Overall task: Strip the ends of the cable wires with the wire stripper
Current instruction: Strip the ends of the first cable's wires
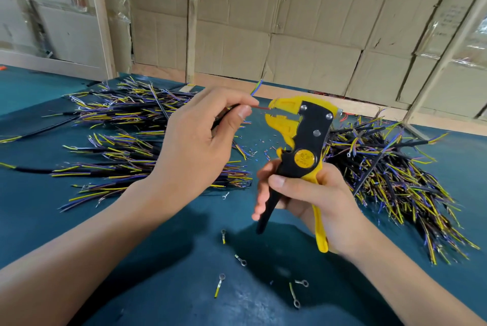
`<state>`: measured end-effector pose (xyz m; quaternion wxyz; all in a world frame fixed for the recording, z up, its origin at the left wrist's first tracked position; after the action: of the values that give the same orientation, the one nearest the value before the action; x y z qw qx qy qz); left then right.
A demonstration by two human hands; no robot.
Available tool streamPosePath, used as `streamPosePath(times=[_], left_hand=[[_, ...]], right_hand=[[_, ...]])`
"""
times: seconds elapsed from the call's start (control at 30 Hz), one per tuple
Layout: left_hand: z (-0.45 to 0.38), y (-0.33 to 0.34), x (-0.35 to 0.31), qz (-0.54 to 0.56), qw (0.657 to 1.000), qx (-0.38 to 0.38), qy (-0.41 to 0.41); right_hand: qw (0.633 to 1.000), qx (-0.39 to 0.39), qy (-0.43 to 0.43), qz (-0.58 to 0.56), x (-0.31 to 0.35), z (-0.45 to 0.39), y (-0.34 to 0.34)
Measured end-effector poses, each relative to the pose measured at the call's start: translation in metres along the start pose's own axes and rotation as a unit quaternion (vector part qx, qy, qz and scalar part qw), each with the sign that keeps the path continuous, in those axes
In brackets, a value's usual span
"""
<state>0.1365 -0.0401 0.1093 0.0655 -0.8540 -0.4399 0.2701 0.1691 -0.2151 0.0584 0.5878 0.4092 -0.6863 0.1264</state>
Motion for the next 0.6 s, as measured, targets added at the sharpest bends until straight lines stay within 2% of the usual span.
streamPosePath(times=[0.33,0.6], left_hand=[[-0.0008,-0.0021,-0.0003,-0.028,0.996,0.009,0.079],[0.0003,-0.0011,0.0007,-0.028,0.996,0.002,0.089]], right_hand=[[0.999,0.019,0.018,-0.036,-0.0049,-0.0012,-0.0011],[0.999,0.043,0.013,-0.01,-0.0019,-0.0026,0.0009]])
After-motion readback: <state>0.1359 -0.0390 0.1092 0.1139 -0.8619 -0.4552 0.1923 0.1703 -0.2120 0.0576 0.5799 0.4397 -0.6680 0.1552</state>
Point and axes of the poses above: each hand's wrist, its own z-axis away from the middle knuckle, its own y-axis out of the palm, x = y × z, the point moved 3 cm from there along -z, towards the middle knuckle, and after that the axes turned 10 degrees about -z, right-handed, at the moved point
